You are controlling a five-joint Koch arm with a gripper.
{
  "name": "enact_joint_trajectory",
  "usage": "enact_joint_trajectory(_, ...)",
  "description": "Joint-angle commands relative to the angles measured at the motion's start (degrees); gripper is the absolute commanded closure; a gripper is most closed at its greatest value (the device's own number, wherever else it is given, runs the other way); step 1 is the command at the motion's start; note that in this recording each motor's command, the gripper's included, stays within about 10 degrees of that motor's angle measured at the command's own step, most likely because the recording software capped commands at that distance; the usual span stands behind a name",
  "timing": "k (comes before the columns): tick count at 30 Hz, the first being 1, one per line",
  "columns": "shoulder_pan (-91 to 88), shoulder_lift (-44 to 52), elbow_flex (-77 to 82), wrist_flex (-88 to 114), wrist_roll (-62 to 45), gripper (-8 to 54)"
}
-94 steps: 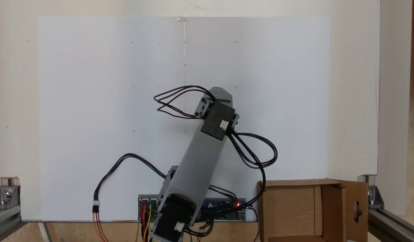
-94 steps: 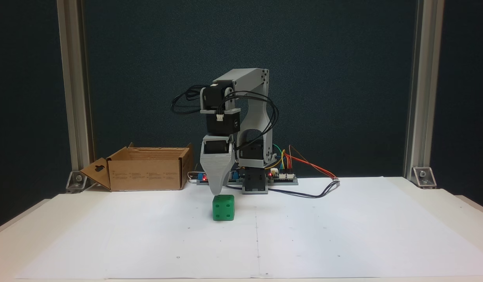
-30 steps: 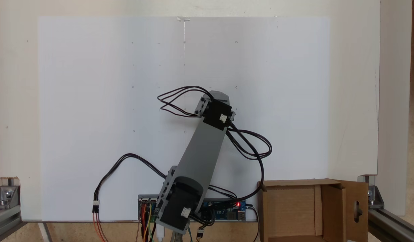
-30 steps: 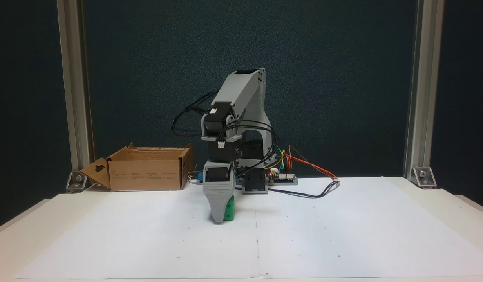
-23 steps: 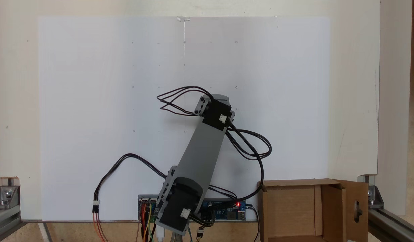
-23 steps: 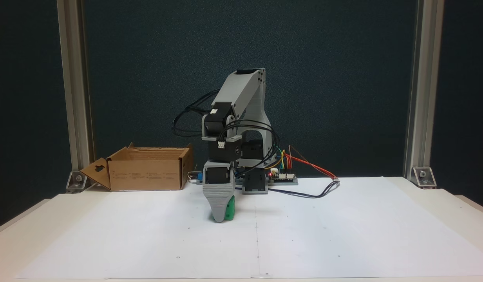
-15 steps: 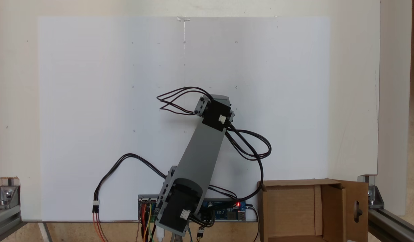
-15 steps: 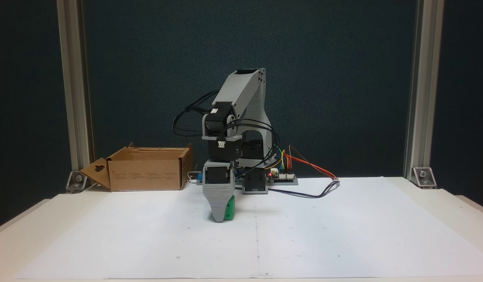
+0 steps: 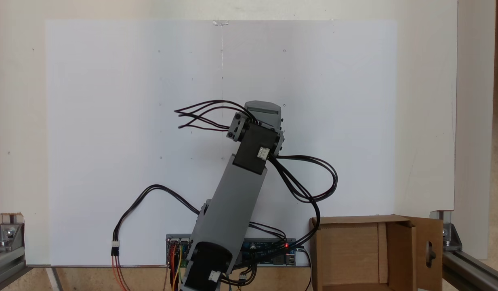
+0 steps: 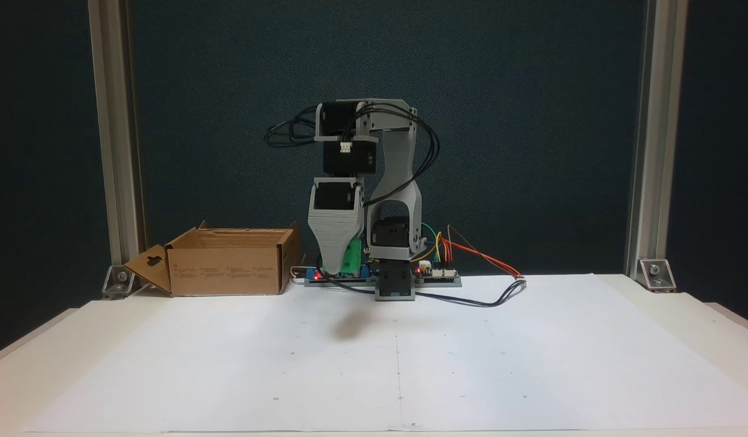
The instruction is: Grasp a green dice and put it in the bin.
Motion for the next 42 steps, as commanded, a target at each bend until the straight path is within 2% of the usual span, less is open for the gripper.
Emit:
enact_joint_trajectory(1, -0.26, 2.20, -9.30, 7.29, 3.08, 33.6)
enact_joint_trajectory(10, 9.14, 2.72, -12.30, 8.00, 2.46, 33.6)
enact_joint_trajectory(21, 45.35, 0.62, -14.85, -0.09, -5.89, 33.6)
enact_joint_trajectory(25, 63.02, -6.15, -20.92, -1.32, -8.79, 33.6)
enact_joint_trajectory(26, 72.77, -11.43, -26.98, -1.32, -10.37, 33.6)
enact_joint_trajectory(28, 78.40, -15.12, -29.88, -1.32, -11.69, 33.6)
enact_joint_trajectory(34, 86.22, -22.32, -30.41, -4.04, -15.73, 33.6)
enact_joint_trajectory(41, 86.84, -28.39, -30.41, -4.39, -18.11, 33.6)
enact_joint_trajectory(42, 86.84, -28.56, -30.32, -4.39, -18.02, 31.9)
